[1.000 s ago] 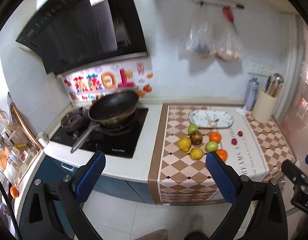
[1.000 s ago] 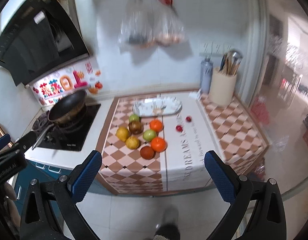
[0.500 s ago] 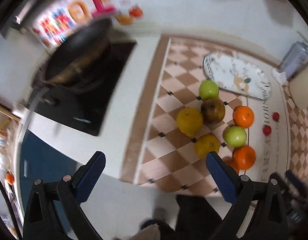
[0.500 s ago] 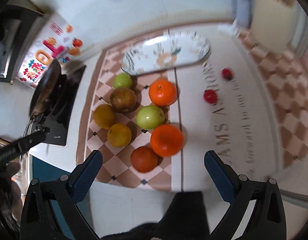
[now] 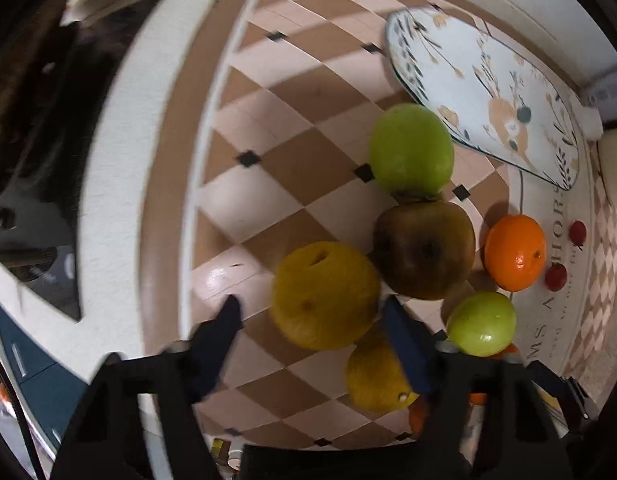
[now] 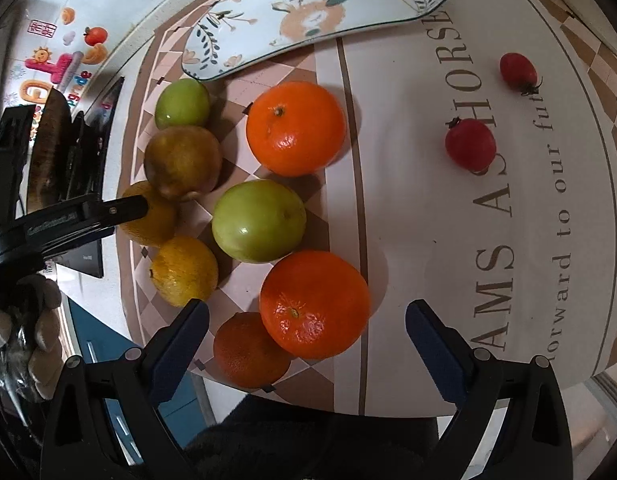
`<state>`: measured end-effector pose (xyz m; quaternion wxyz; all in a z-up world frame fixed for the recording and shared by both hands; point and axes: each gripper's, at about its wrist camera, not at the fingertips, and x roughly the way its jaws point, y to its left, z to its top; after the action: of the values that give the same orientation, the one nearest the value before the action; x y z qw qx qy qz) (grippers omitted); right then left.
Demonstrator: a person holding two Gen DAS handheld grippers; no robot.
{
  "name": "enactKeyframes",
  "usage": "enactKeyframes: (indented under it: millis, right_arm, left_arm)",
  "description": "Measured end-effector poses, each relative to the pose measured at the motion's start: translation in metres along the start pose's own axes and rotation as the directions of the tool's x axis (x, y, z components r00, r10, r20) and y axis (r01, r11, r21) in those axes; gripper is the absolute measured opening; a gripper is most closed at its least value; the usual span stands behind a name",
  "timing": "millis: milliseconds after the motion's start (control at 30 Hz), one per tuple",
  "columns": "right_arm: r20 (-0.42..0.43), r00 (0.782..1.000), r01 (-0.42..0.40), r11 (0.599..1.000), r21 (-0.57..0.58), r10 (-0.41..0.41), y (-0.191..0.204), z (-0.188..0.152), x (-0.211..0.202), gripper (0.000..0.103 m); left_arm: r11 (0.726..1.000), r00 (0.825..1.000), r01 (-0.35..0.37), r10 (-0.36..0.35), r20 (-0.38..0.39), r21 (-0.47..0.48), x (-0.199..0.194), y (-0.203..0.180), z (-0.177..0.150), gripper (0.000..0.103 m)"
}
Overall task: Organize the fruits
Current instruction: 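Grasp a yellow citrus with the left tool while the right tool grasps an orange, then carry both fruits onto the white oval plate and open both tools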
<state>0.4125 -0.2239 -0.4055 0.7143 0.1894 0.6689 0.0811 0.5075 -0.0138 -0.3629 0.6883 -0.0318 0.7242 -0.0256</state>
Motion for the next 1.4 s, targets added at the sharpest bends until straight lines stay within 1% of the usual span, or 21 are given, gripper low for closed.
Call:
enactKeyframes:
  millis: [33, 133, 167, 200, 233, 300, 367, 467, 633, 800, 933, 1000, 1100, 1167, 1300, 1400]
  right_arm:
    - [0.000, 1.000, 0.017, 1.000, 0.001, -0.017, 0.002, 0.001, 0.002, 0.101]
    - [0.008, 1.000, 0.007, 0.999, 0.031, -0.007, 0.003, 0.001, 0.006, 0.099]
    - [0.006, 1.000, 0.006, 0.999, 0.043, -0.006, 0.003, 0.002, 0.008, 0.095]
    - [0.003, 1.000, 0.004, 0.999, 0.048, -0.004, 0.004, 0.002, 0.010, 0.087]
    - [0.000, 1.000, -0.001, 0.999, 0.053, 0.001, 0.005, 0.002, 0.012, 0.083]
    - [0.004, 1.000, 0.012, 0.998, 0.061, -0.012, 0.006, 0.002, 0.013, 0.079]
    - [0.011, 1.000, 0.027, 0.998, 0.064, -0.027, 0.005, 0.002, 0.013, 0.075]
    - [0.013, 1.000, 0.027, 0.995, 0.092, -0.029, 0.001, 0.003, 0.014, 0.072]
    - [0.004, 0.999, 0.038, 0.993, 0.110, -0.039, 0.001, 0.004, 0.020, 0.071]
    - [-0.013, 0.999, 0.049, 0.990, 0.129, -0.047, 0.001, 0.004, 0.027, 0.071]
    - [-0.012, 0.997, 0.071, 0.990, 0.122, -0.070, -0.001, 0.001, 0.027, 0.071]
    - [-0.011, 0.996, 0.085, 0.990, 0.113, -0.085, 0.003, 0.002, 0.027, 0.071]
    - [0.002, 0.994, 0.112, 0.989, 0.095, -0.113, 0.006, -0.001, 0.027, 0.068]
    - [0.013, 0.993, 0.116, 0.989, 0.092, -0.117, 0.008, -0.003, 0.026, 0.068]
    - [0.030, 0.990, 0.135, 0.986, 0.095, -0.138, 0.007, -0.006, 0.020, 0.068]
    - [0.060, 0.988, 0.136, 0.985, 0.108, -0.143, 0.007, -0.007, 0.006, 0.068]
  left_arm:
    - [1.000, 1.000, 0.015, -0.015, -0.001, 0.009, 0.000, -0.001, 0.001, 0.058]
    - [0.997, 1.000, -0.012, 0.010, 0.029, 0.081, -0.006, -0.009, 0.001, 0.057]
    - [0.995, 1.000, -0.012, 0.009, 0.029, 0.096, -0.007, -0.010, 0.000, 0.057]
    - [0.994, 1.000, -0.010, 0.008, 0.024, 0.107, -0.008, -0.009, -0.002, 0.057]
    - [0.993, 1.000, -0.015, 0.012, 0.020, 0.121, -0.010, -0.007, -0.006, 0.057]
    - [0.991, 1.000, -0.012, 0.009, 0.023, 0.134, -0.012, -0.001, -0.013, 0.057]
    - [0.990, 1.000, 0.010, -0.013, 0.023, 0.139, -0.014, 0.004, -0.016, 0.060]
    - [0.988, 0.999, 0.041, -0.041, -0.008, 0.151, -0.008, 0.002, -0.011, 0.062]
    - [0.984, 1.000, 0.025, -0.026, 0.004, 0.179, -0.002, -0.001, 0.000, 0.062]
    - [0.981, 0.999, 0.032, -0.030, -0.014, 0.193, 0.003, 0.000, 0.007, 0.063]
    - [0.980, 0.999, 0.037, -0.034, -0.018, 0.197, 0.020, 0.003, 0.012, 0.062]
    - [0.980, 0.999, 0.042, -0.040, -0.015, 0.196, 0.020, 0.005, 0.013, 0.061]
    - [0.979, 0.999, 0.037, -0.035, -0.013, 0.203, 0.020, 0.006, 0.012, 0.061]
    - [0.977, 1.000, 0.029, -0.029, -0.002, 0.210, 0.023, 0.005, 0.003, 0.061]
    - [0.974, 0.999, 0.039, -0.044, 0.018, 0.223, 0.009, 0.002, -0.004, 0.061]
    - [0.968, 0.997, 0.054, -0.066, 0.041, 0.246, -0.012, 0.000, -0.003, 0.060]
